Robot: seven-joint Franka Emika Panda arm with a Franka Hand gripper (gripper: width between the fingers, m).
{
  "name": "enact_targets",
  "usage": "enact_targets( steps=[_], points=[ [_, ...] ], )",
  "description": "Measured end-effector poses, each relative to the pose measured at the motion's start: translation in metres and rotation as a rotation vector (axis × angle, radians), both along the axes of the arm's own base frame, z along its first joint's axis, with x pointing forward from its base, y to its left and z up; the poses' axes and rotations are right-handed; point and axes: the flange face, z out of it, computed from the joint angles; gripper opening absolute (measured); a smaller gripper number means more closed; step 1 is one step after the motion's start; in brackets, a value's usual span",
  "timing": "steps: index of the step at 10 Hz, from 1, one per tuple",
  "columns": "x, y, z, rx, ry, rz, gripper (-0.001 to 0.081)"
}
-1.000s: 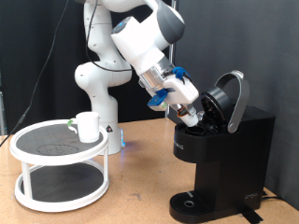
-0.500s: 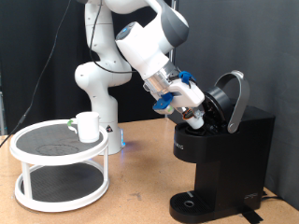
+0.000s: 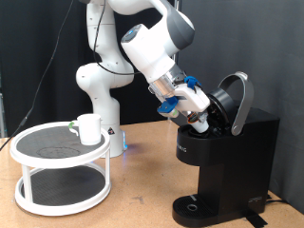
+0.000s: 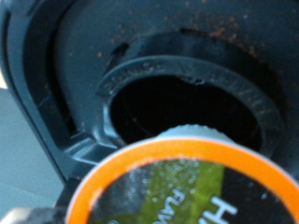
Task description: Make a cup of coffee with the keurig machine
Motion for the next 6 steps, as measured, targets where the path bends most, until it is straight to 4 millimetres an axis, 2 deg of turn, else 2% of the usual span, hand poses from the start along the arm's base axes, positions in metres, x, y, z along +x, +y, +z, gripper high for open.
enact_targets(
  steps=[6],
  points=[
    [-0.0005, -0.0106, -0.0027, -0.012, 0.015, -0.022, 0.0389]
  ],
)
